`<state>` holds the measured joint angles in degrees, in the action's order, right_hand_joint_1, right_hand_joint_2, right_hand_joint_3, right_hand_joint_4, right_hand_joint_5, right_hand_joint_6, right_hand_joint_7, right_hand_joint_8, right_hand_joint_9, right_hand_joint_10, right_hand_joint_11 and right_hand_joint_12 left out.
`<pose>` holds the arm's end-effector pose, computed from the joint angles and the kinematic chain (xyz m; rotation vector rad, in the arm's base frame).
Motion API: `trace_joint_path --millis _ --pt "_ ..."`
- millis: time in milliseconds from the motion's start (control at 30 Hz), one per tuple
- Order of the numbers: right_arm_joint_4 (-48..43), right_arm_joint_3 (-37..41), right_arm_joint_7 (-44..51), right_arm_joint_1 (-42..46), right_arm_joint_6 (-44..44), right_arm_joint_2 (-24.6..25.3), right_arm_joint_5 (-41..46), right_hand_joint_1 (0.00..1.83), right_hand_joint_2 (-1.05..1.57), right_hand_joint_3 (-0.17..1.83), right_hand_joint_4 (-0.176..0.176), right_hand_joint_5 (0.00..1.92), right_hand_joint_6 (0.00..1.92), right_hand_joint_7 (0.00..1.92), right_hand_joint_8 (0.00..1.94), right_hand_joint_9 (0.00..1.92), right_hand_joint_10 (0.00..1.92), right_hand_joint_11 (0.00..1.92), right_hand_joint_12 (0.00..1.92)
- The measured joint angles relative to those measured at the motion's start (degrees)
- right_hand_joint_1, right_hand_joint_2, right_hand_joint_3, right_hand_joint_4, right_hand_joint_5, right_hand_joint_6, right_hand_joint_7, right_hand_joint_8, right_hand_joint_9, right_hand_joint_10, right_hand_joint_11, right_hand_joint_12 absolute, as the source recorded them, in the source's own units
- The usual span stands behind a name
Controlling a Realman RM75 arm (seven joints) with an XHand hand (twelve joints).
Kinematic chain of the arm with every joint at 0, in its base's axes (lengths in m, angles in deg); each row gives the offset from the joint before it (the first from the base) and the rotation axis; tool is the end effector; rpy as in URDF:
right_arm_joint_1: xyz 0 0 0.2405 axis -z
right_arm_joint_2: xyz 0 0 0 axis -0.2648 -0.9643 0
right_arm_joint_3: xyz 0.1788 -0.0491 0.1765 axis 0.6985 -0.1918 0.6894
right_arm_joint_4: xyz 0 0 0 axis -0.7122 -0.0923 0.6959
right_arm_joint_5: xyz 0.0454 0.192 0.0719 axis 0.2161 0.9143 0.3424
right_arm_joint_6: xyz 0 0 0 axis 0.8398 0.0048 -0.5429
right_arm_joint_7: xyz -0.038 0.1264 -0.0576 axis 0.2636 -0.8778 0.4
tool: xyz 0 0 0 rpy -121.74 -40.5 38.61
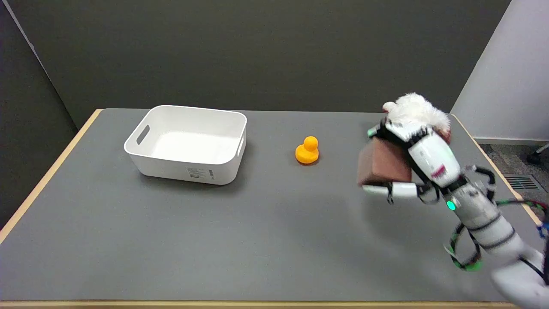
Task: Place wooden cube into white box.
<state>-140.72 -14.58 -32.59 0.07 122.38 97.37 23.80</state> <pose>-0.2481 -0.2330 0.4284 1.8556 0.1788 0.5085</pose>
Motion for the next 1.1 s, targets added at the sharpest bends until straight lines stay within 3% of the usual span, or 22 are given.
trace_joint_path --millis 200,500,833,1100 --pt "-1.00 -4.07 2.35 -9.87 -5.35 0.64 1.21 1.20 1.06 0.41 -0.176 0.71 1.44 0.76 1.48 0.90 1.50 0.72 1.92" --pt "2.47 -17.64 4.39 -28.41 -12.62 4.05 3.60 1.19 1.07 0.37 -0.176 0.70 1.44 0.76 1.47 0.88 1.48 0.64 1.92" --pt "9.47 -29.16 8.57 -43.74 -24.56 14.25 5.79 1.19 1.11 0.32 -0.176 0.68 1.45 0.73 1.49 0.86 1.47 0.41 1.92" --pt "17.02 -35.49 12.92 -51.83 -31.69 22.72 9.32 1.18 1.13 0.31 -0.176 0.66 1.48 0.71 1.52 0.85 1.50 0.34 1.92"
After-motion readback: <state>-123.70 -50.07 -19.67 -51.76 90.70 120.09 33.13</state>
